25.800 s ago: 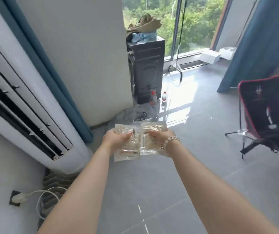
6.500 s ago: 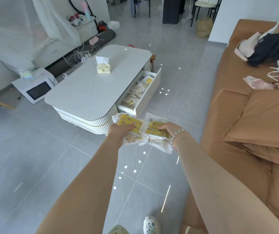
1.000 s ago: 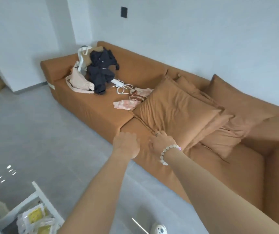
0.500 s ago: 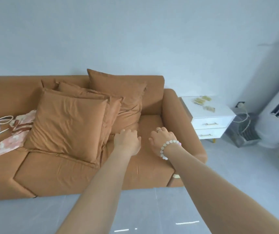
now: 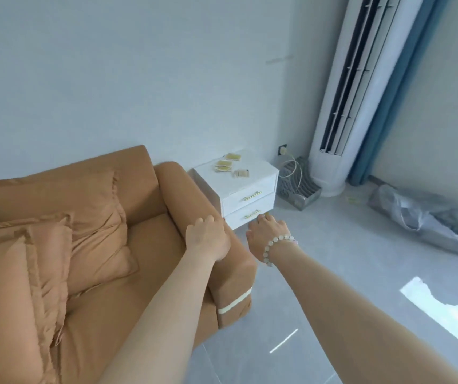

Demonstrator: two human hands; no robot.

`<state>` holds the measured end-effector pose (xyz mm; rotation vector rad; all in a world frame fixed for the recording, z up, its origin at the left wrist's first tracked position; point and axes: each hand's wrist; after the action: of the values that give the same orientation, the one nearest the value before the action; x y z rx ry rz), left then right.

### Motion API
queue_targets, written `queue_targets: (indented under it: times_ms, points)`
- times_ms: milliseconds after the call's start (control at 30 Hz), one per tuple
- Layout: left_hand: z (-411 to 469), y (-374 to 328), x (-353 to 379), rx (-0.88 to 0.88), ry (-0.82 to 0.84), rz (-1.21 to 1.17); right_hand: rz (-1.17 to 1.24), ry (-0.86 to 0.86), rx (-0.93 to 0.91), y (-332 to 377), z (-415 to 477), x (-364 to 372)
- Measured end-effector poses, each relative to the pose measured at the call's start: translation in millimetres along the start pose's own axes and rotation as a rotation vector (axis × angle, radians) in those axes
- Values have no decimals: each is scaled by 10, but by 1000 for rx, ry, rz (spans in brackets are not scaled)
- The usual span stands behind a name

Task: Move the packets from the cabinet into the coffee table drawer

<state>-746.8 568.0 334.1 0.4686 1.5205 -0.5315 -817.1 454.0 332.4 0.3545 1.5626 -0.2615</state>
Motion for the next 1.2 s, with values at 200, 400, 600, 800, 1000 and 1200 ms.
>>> queue_targets:
  times_ms: [200,400,600,800,1000,1200]
  points:
    - [654,-591,150,169,33,-6,25,-23,171,-678,199,54]
    - [1416,-1123,297,317,38,-3,29,-87,352,-1319,608,86]
    - [2453,-1244,302,350,40,-26,15,-178,406,-1665,1488,-28]
    - [3362,-1329,390,317,85,-60,39,-159,457,-1931,2159,23]
    - [3906,-1777,502,420,90,-45,55,-131,612,-2486,2339,82]
    - [4463,-2068,557,395,88,-114,58,-150,661,-2980,2771,27]
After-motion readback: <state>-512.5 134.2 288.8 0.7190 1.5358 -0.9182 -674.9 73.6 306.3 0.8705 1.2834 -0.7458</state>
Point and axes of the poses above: each hand's wrist, its own z-axis towards the middle knuckle, its own x-axis out of the palm, y = z × x, and after that the axes turned 9 degrees about -y, right-handed
